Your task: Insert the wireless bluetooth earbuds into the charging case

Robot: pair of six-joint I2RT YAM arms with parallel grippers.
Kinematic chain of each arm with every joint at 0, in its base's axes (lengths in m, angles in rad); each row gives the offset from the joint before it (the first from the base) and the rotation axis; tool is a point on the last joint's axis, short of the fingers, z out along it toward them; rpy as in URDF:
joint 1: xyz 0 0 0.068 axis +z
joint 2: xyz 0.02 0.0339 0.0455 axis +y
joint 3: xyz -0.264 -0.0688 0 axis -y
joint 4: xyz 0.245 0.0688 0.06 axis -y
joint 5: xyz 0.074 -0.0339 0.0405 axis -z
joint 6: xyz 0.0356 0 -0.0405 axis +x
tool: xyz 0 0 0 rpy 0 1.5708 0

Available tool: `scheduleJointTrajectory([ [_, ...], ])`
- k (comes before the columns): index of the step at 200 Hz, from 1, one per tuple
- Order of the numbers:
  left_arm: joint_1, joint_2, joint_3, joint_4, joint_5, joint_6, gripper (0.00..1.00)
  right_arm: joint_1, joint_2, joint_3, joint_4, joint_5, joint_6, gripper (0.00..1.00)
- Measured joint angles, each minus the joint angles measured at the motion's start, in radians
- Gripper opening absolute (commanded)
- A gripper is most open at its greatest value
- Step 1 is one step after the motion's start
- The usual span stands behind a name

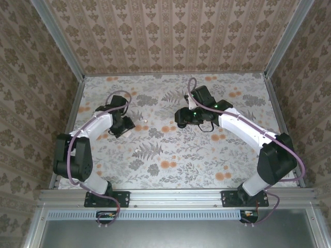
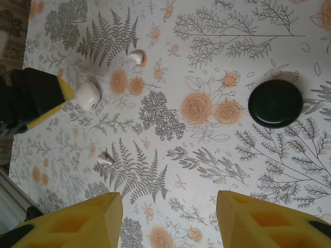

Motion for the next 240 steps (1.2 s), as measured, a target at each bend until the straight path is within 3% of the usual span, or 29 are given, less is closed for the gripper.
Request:
scheduleJointTrajectory([
  [118,0.008,0.145,-0.008,0.100,-0.013,-0.106,0.59,0.000,-0.079,-0.040,-0.045,0.024,-0.004,0.52],
  [191,0.010,0.165,-0.008,0.104,-0.010,-0.077,0.42,-0.003,-0.079,-0.040,-0.044,0.022,-0.004,0.52],
  [240,0.000,0.142,-0.008,0.109,-0.010,0.032,0.38,-0.071,-0.079,-0.064,-0.003,-0.046,0.026,0.52],
])
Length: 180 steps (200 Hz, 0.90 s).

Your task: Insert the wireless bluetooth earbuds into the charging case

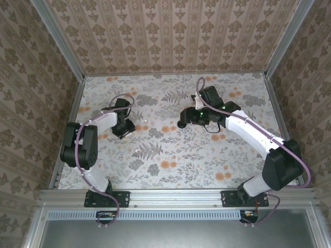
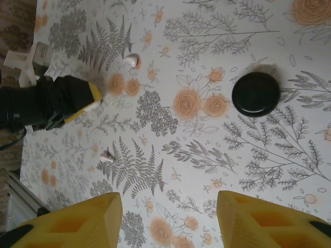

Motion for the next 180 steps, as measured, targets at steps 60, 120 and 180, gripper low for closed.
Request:
scheduleJointTrajectory([
  [60,-0.114,-0.183,0.000,0.113,0.127,0.294,0.33,-0.123,-0.054,-0.022,0.027,-0.081,0.039,0.52],
  [120,-0.331,-0.306,0.000,0.297,0.240,0.602,0.31,-0.161,-0.172,-0.018,0.029,-0.172,0.074,0.51],
  [180,-0.511,-0.373,0.046,0.365,0.259,0.836,0.32,-0.114,-0.241,-0.017,0.046,-0.246,0.130,0.54],
])
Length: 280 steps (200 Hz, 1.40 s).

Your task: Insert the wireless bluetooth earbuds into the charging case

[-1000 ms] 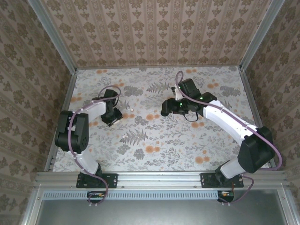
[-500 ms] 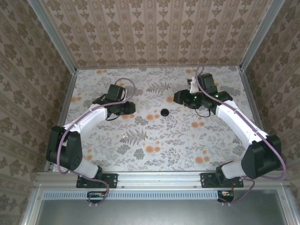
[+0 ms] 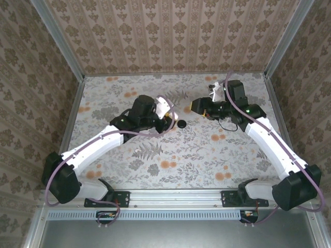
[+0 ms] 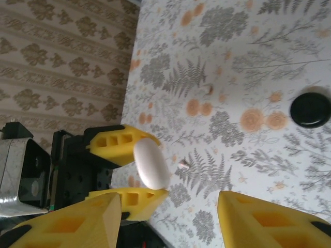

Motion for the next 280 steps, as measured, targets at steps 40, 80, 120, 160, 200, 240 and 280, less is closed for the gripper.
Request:
scheduleJointTrajectory([
  [40,-0.066,0.001,0.038,0.020,0.005,0.062,0.32,0.071,-0.084,-0.024,0.011,0.001,0.002,0.54],
  [80,-0.078,0.003,0.042,0.037,0.035,0.069,0.32,0.107,-0.089,-0.040,-0.009,0.035,-0.019,0.54],
  [120,-0.085,0.006,0.047,0.039,0.059,0.069,0.32,0.114,-0.089,-0.044,-0.030,0.069,-0.041,0.54],
  [160,-0.099,0.006,0.061,0.048,0.072,0.069,0.34,0.120,-0.087,-0.048,-0.029,0.070,-0.047,0.51],
  [200,-0.105,0.006,0.061,0.055,0.075,0.069,0.36,0.131,-0.074,-0.048,-0.026,0.066,-0.055,0.30],
  [240,-0.104,0.005,0.059,0.053,0.068,0.068,0.39,0.131,-0.074,-0.048,-0.027,0.068,-0.077,0.14],
  [280,-0.105,0.000,0.052,0.059,0.067,0.069,0.50,0.131,-0.074,-0.048,-0.026,0.061,-0.093,0.08],
])
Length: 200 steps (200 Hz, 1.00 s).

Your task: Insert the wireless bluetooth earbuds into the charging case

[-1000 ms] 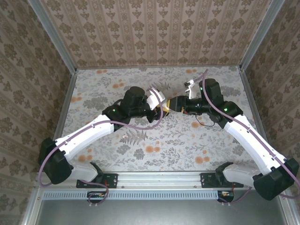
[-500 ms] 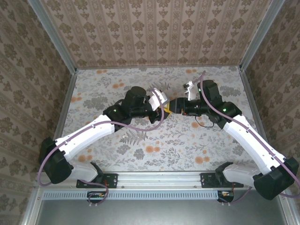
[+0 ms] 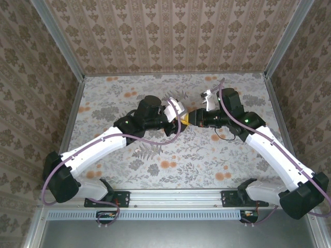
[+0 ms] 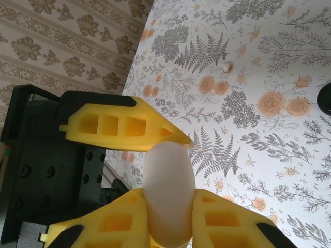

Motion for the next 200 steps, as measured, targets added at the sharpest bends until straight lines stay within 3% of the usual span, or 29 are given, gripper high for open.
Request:
scheduleJointTrajectory([
  [29,0.000,-0.031,-0.026,0.042,-0.005,0.013,0.68,0.000,0.002,0.005,-0.004,-0.019,-0.026,0.06],
  [72,0.077,-0.124,-0.078,0.097,0.059,-0.015,0.76,-0.047,0.040,0.089,-0.071,-0.069,-0.143,0.04],
  [121,0.321,-0.167,-0.183,0.264,0.366,-0.226,0.74,-0.071,0.080,0.235,-0.169,-0.199,-0.357,0.03],
  [161,0.327,-0.127,-0.188,0.385,0.552,-0.353,0.73,-0.071,0.129,0.274,-0.203,-0.315,-0.470,0.03],
  [200,0.307,-0.076,-0.188,0.439,0.649,-0.411,0.66,-0.071,0.162,0.284,-0.212,-0.373,-0.505,0.03],
])
